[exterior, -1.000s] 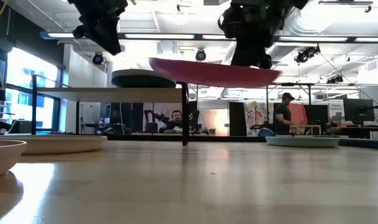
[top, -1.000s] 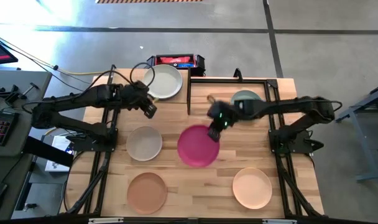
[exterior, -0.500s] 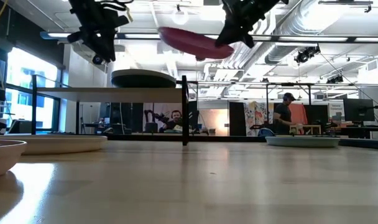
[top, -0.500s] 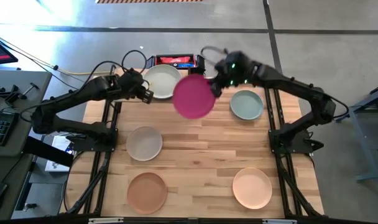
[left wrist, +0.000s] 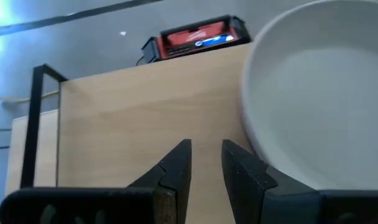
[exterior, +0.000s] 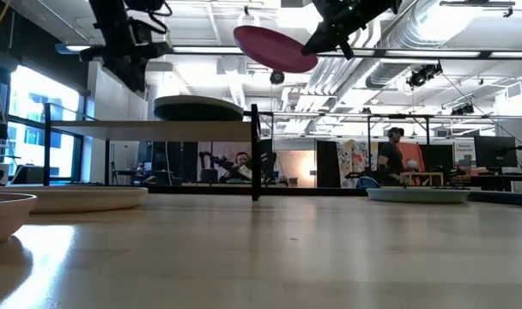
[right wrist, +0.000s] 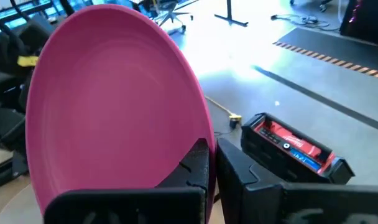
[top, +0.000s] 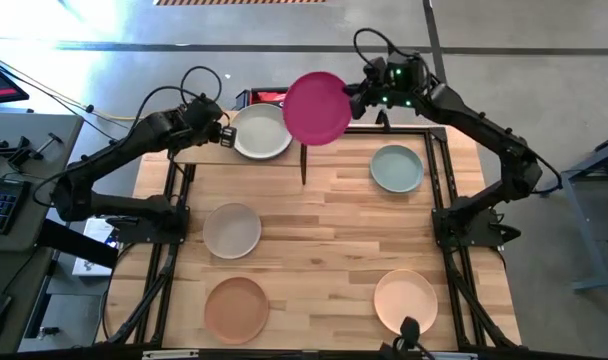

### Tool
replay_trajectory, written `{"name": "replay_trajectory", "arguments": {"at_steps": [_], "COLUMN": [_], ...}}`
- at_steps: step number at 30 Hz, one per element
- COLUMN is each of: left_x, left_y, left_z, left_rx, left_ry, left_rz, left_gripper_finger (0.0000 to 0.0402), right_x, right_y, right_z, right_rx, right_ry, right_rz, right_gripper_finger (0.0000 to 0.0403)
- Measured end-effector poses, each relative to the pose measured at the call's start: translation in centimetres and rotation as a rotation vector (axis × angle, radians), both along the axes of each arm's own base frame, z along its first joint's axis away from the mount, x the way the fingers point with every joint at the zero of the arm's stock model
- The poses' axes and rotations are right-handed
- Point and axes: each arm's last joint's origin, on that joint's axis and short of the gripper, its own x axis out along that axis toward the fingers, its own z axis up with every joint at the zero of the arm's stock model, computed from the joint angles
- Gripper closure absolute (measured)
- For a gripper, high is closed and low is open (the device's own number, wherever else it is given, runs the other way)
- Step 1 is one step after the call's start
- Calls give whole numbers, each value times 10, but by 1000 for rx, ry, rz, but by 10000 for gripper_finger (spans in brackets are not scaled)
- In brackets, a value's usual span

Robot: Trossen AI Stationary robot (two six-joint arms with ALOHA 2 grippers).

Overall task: Place and stack plates onto a shelf
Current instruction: Stack the dark pink plate on the white plate on the shelf

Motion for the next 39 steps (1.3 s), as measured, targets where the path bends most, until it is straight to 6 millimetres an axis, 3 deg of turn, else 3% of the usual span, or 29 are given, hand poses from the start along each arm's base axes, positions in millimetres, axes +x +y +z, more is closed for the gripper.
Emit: {"name": "replay_trajectory", "arguments": {"at_steps": [17, 33, 39], "left_x": [24, 41, 42], "left_y": [32, 42, 40], "left_z": [-37, -47, -46], "left_rx": [-141, -178, -178], "left_ry": [96, 15, 16], "left_rz": [23, -48, -84], "left_gripper_finger": [323, 323, 323], "right_x": [-9, -9, 2], "right_y": [-13, -13, -19], "right_z": [3, 3, -10], "right_rx": [-47, -26, 55], "right_ry": [-13, -24, -29], "right_rz": [-17, -26, -43], "right_gripper_finger": [403, 403, 403]}}
